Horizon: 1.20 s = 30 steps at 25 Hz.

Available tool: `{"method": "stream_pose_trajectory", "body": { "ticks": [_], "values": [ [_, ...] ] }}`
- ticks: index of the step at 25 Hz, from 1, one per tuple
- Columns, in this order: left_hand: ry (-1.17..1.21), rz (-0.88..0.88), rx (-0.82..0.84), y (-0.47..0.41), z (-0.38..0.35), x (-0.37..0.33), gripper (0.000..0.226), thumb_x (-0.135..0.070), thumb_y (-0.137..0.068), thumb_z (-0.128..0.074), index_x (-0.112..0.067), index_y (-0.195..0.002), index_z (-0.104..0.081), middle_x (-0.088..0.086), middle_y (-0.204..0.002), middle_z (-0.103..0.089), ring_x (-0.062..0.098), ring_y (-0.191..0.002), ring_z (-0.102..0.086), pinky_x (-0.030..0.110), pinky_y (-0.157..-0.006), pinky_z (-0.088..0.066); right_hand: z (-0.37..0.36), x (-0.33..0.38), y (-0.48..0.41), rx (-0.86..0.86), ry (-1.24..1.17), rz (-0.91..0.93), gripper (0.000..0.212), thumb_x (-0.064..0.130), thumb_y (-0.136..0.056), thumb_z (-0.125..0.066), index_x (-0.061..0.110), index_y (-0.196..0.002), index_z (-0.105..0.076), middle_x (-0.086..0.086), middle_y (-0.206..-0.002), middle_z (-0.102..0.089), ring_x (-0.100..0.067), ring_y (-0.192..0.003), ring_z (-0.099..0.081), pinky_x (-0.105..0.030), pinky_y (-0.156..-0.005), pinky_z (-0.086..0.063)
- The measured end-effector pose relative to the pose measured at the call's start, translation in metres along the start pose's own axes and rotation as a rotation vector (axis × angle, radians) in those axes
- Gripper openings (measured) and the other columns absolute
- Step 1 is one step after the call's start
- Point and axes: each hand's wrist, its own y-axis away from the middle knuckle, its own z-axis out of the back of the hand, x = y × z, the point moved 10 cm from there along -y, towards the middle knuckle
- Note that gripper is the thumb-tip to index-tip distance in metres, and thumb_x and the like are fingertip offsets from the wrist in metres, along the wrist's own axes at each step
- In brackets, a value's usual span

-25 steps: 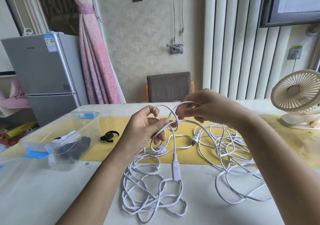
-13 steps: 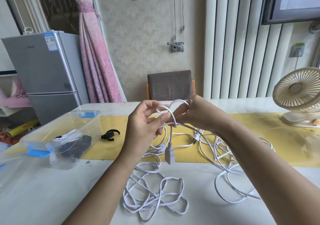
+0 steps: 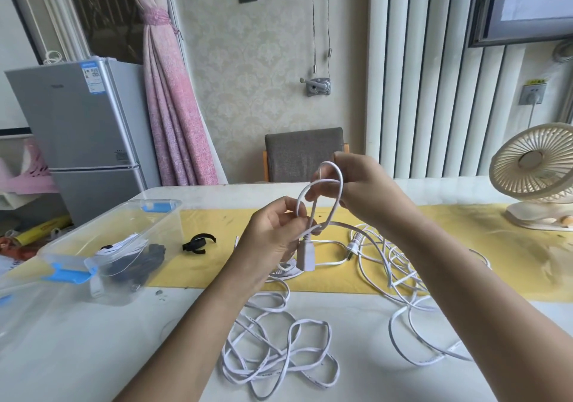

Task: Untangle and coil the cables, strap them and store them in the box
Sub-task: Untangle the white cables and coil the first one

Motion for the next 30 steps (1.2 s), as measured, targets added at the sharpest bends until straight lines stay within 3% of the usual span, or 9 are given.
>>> {"method": "stream_pose_trajectory", "body": {
  "ticks": [4,8,10,13,16,20,22,24,30],
  "values": [
    [0.153,0.075,0.074,-0.002,-0.004,0.008,0.017,-0.010,-0.072,-0.069,-0.015,-0.080,-0.056,-0.003,-0.061,-0.060,0.001,-0.036,-0.025,0.010,-0.034,-0.021,-0.024,-0.010,0.009,0.109,-0.479,-0.211,0.028,-0.002,-0.095,-0.040,0.004,-0.069,-0.048,-0.013,-0.053,-0.053,-0.008,-0.034,-0.024,-0.020,-0.038,-0.016],
    [0.098,0.140,0.261,0.003,-0.013,0.016,0.027,-0.003,-0.079,-0.063,-0.008,-0.103,-0.054,-0.001,-0.072,-0.067,0.002,-0.040,-0.027,0.011,-0.038,-0.019,-0.037,-0.011,0.011,0.100,-0.739,-0.278,0.032,-0.007,-0.095,-0.031,0.001,-0.067,-0.046,-0.012,-0.053,-0.048,-0.009,-0.035,-0.037,-0.019,-0.038,-0.033],
    [0.186,0.170,0.347,0.007,-0.017,0.016,0.026,0.003,-0.079,-0.050,-0.010,-0.100,-0.056,0.001,-0.072,-0.067,0.002,-0.038,-0.028,0.011,-0.036,-0.022,-0.029,-0.012,0.006,0.025,-0.788,-0.261,0.029,-0.006,-0.095,-0.034,0.004,-0.072,-0.048,-0.006,-0.051,-0.052,-0.009,-0.040,-0.041,-0.015,-0.040,-0.037],
    [0.164,0.110,0.366,0.009,-0.019,0.007,0.032,0.011,-0.079,-0.047,-0.012,-0.100,-0.052,-0.004,-0.085,-0.067,0.000,-0.039,-0.037,0.015,-0.036,-0.016,-0.016,-0.018,0.002,-0.059,-0.895,-0.263,0.022,-0.003,-0.097,-0.037,0.006,-0.080,-0.048,-0.006,-0.053,-0.052,-0.010,-0.041,-0.042,-0.016,-0.037,-0.036],
    [0.192,0.066,0.323,0.007,-0.017,0.001,0.041,0.012,-0.071,-0.056,-0.016,-0.101,-0.051,-0.004,-0.093,-0.066,-0.003,-0.042,-0.039,0.011,-0.032,-0.017,-0.016,-0.023,0.003,-0.080,-0.963,-0.292,0.025,0.000,-0.099,-0.033,0.006,-0.080,-0.049,-0.007,-0.053,-0.051,-0.010,-0.040,-0.043,-0.016,-0.036,-0.037],
    [0.242,-0.043,0.195,0.002,-0.006,-0.010,0.024,-0.016,-0.055,-0.072,-0.024,-0.078,-0.073,0.001,-0.096,-0.068,-0.001,-0.040,-0.028,0.008,-0.033,-0.019,-0.020,-0.024,-0.001,-0.031,-1.006,-0.290,0.029,0.002,-0.099,-0.032,0.000,-0.080,-0.054,-0.009,-0.060,-0.053,-0.012,-0.045,-0.050,-0.017,-0.042,-0.044],
    [0.324,-0.054,0.154,-0.001,-0.002,-0.009,0.036,-0.029,-0.047,-0.089,-0.022,-0.079,-0.074,0.001,-0.096,-0.070,0.000,-0.043,-0.032,0.007,-0.033,-0.022,-0.022,-0.028,-0.002,-0.013,-0.987,-0.311,0.031,0.005,-0.100,-0.033,-0.002,-0.082,-0.057,-0.011,-0.064,-0.057,-0.013,-0.049,-0.056,-0.018,-0.046,-0.049],
    [0.421,-0.026,0.140,-0.003,0.000,-0.004,0.044,-0.043,-0.044,-0.091,-0.022,-0.079,-0.075,0.000,-0.093,-0.071,0.000,-0.046,-0.035,0.008,-0.032,-0.024,-0.023,-0.033,-0.001,-0.005,-0.966,-0.325,0.029,0.005,-0.099,-0.036,-0.003,-0.084,-0.059,-0.011,-0.066,-0.060,-0.013,-0.053,-0.060,-0.018,-0.050,-0.052],
    [0.557,-0.013,0.102,-0.006,0.011,-0.003,0.037,-0.028,-0.041,-0.093,-0.020,-0.070,-0.071,-0.004,-0.062,-0.053,0.001,-0.042,-0.033,0.009,-0.028,-0.024,-0.048,-0.012,0.007,0.308,-0.789,-0.203,0.011,-0.007,-0.086,-0.054,-0.002,-0.092,-0.060,-0.010,-0.076,-0.064,-0.012,-0.062,-0.064,-0.017,-0.058,-0.052]
  ]
}}
